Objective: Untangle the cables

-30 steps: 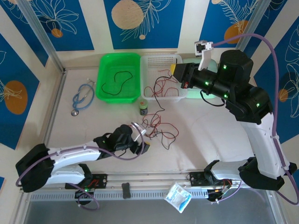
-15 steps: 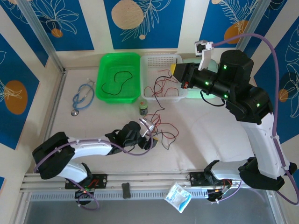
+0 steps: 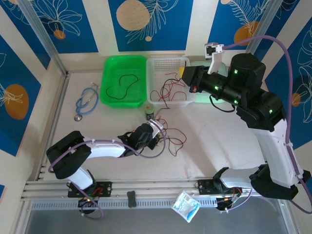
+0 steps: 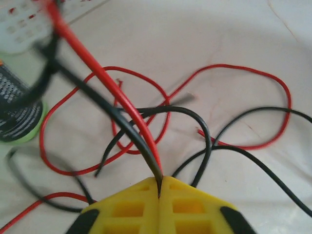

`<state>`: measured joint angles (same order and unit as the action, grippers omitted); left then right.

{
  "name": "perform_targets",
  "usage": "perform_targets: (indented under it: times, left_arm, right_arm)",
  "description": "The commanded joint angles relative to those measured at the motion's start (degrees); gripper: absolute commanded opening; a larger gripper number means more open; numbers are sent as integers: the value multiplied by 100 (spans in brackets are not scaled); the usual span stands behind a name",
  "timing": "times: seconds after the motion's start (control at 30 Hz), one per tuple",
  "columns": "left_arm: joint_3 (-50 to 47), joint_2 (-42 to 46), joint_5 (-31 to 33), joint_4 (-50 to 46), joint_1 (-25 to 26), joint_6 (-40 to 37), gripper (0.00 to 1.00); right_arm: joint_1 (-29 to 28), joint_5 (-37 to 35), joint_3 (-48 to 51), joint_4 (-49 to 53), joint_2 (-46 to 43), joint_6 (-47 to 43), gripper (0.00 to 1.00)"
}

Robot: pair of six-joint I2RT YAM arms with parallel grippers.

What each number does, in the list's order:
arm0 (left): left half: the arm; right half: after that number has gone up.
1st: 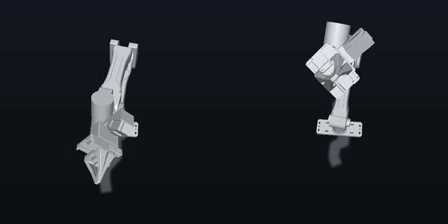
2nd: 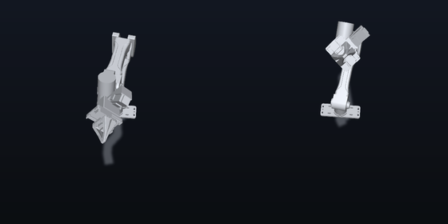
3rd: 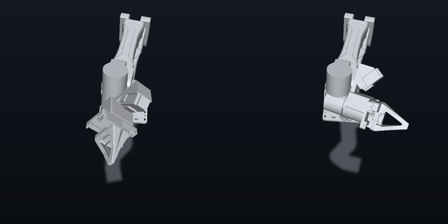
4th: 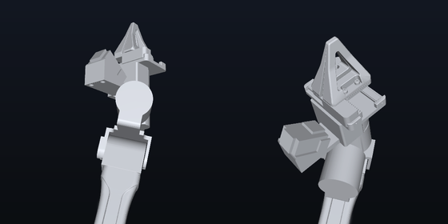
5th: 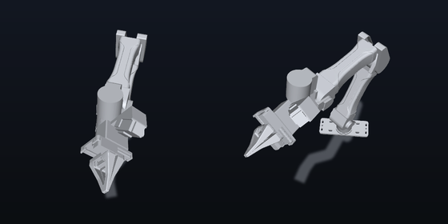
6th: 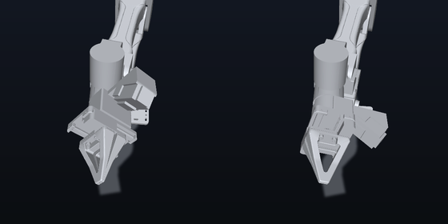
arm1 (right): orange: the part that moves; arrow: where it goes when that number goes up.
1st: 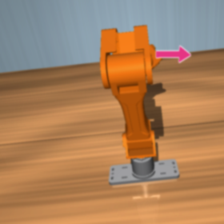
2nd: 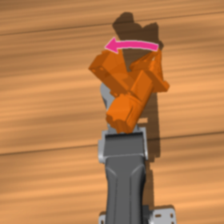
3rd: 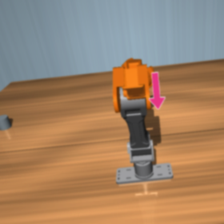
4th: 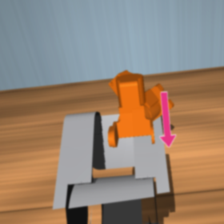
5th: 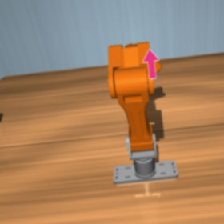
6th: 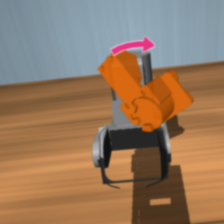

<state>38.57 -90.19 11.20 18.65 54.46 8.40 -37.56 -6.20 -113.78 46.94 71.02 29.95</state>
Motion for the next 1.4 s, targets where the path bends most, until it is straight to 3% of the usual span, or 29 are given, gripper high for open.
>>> perform_targets:
  times: [0.0,0.27,0.63,0.73,0.83,0.93,1.07,1.1,1.37]
  left_arm:
    - [-275,212,398,-204,-202,215,0]
    - [-892,715,526,-304,-671,839,0]
    - [-985,1004,-52,-685,-941,1071,0]
    - [-951,1413,-321,-824,-937,1017,14]
    - [-858,1912,-405,-1169,-935,919,34]
    - [-725,2391,-455,-1553,-928,828,61]
    - [-537,2959,-403,-2049,-919,812,83]
    - [-497,3100,-353,-2158,-922,827,99]
    - [41,3738,-6,-3288,-921,803,100]
  right_arm:
    - [-41,-360,48,-156,-278,-118,0]
    - [3,-775,-201,-28,-405,-338,0]
    - [64,-929,-903,129,-116,-631,0]
    - [65,-788,-1144,160,125,-690,0]
    - [90,-654,-1471,184,456,-790,0]
    - [150,-544,-1875,184,870,-910,0]
    - [337,-191,-2505,34,1490,-913,0]
    - [379,-51,-2673,-20,1695,-880,0]
    - [565,807,-3877,-606,3339,-565,0]
